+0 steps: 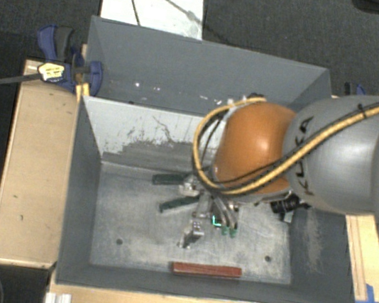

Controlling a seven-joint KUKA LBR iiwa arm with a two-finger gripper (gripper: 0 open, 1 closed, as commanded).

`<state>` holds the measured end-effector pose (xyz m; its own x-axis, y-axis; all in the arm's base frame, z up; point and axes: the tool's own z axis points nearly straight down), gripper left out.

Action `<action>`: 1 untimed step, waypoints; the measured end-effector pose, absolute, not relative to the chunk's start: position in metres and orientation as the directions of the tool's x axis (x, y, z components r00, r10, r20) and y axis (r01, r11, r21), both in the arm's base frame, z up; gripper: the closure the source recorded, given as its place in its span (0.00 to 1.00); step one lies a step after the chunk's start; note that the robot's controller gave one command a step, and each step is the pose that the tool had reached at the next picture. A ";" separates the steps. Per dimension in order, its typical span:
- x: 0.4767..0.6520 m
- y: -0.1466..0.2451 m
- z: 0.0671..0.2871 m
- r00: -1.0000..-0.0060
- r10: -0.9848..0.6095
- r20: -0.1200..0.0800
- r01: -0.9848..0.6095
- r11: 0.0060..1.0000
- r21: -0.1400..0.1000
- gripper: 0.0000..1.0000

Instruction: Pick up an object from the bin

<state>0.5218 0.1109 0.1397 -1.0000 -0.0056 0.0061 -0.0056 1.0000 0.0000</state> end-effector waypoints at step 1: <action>0.524 0.110 0.144 -1.000 -0.002 -0.002 -0.002 1.000 0.001 0.00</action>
Offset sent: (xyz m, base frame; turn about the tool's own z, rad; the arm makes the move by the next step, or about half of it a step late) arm 0.0522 -0.0224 -0.0697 -0.1287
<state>0.5237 0.1105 0.1440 -1.0000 -0.0024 -0.0018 -0.0024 1.0000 0.0011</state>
